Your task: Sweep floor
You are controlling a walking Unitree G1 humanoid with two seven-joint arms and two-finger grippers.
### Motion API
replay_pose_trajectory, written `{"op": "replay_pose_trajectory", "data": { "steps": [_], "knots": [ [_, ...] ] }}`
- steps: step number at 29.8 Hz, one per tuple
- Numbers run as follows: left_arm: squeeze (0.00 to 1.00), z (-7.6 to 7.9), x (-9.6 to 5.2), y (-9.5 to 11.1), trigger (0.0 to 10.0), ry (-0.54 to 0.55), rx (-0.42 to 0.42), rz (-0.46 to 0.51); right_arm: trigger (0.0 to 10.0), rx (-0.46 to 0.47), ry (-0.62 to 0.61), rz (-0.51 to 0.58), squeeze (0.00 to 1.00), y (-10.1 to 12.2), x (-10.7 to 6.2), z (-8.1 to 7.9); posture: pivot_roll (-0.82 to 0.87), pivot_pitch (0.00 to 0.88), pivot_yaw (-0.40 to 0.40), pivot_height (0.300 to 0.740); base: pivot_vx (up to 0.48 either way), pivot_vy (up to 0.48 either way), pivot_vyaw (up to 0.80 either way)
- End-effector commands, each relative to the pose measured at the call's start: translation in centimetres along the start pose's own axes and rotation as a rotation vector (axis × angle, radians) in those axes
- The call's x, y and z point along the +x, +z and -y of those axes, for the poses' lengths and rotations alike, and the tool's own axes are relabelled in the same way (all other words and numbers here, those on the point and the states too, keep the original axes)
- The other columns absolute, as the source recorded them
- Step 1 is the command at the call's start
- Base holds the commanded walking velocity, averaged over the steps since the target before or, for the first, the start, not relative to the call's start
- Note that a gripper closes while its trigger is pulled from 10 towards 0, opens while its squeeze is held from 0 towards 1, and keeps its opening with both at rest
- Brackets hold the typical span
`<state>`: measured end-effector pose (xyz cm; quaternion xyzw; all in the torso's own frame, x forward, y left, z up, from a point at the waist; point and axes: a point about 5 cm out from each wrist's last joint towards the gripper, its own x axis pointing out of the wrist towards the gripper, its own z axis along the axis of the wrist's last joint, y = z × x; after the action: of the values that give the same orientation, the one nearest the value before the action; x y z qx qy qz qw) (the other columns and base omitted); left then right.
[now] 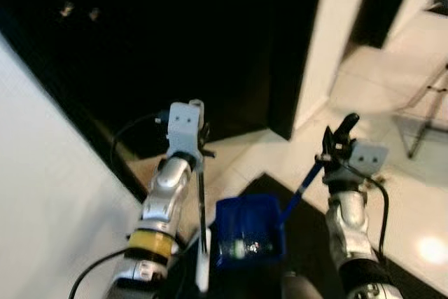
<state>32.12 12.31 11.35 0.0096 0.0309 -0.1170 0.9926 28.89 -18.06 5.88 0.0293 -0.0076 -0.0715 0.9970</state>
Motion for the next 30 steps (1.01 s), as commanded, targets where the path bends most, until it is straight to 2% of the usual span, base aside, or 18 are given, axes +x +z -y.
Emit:
{"op": "replay_pose_trajectory", "data": {
  "steps": [1, 30],
  "knots": [
    [0.0, -0.51, -0.18, 0.09, 10.0, 0.015, 0.012, 0.013, 10.0, 0.022, 0.014, 0.017, 0.0, 0.1, -0.06, -0.85, -0.01, 0.0, 0.087, 0.74, 0.0, 0.0, -0.8],
    [0.0, -0.34, -0.13, -0.04, 10.0, 0.011, 0.009, 0.013, 10.0, 0.013, 0.022, 0.016, 0.0, 0.01, -0.09, -0.92, -0.01, 0.0, 0.085, 0.74, 0.0, 0.0, -0.8]
  ]
}}
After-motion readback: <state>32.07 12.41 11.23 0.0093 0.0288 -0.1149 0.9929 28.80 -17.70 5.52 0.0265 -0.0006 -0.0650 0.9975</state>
